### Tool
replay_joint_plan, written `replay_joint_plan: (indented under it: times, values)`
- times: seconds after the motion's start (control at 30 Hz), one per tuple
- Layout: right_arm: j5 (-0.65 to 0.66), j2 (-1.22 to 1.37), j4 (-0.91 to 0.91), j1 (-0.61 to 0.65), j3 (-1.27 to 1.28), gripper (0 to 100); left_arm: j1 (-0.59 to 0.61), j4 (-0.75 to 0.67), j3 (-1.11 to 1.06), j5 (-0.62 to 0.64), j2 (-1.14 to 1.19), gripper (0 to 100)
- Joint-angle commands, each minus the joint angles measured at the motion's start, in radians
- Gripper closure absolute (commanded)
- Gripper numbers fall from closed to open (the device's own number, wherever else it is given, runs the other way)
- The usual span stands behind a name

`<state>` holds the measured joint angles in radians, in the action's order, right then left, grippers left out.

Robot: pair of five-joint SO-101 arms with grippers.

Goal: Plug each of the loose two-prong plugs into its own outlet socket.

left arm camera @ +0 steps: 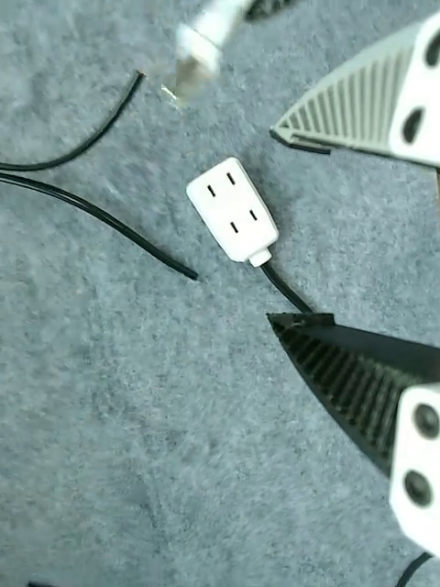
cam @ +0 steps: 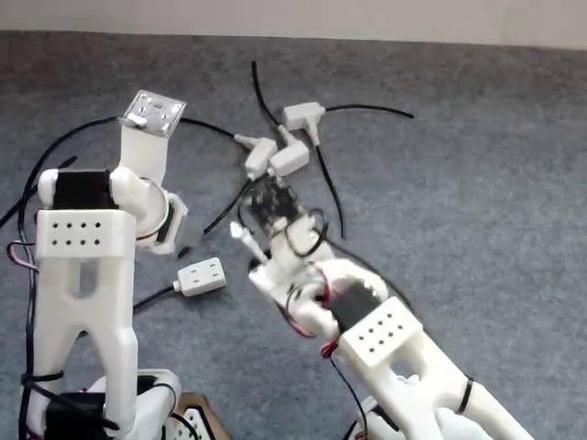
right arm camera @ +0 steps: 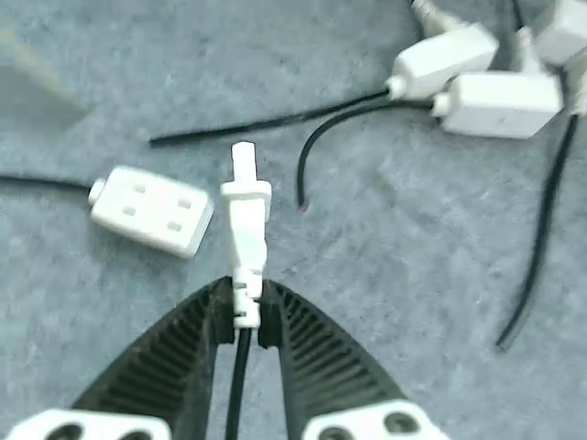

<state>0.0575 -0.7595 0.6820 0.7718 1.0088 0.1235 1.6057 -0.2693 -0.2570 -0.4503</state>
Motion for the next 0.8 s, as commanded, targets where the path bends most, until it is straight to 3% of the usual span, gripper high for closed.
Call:
replay_joint_plan:
  times: [0.0,0.23,0.77]
  values:
    - [0.002,-0.044,-0.024,0.047,0.008,99.2,-0.042,-0.015,0.059,0.017,0.015,71]
    - [-0.043,-0.051,0.008,0.124,-0.001,99.2,-0.082,-0.052,0.064,0.048,0.162,71]
    - [-0.075,-0.051,0.101,0.079,-0.168,99.2,-0.107,-0.247,-0.237,0.044,0.179,71]
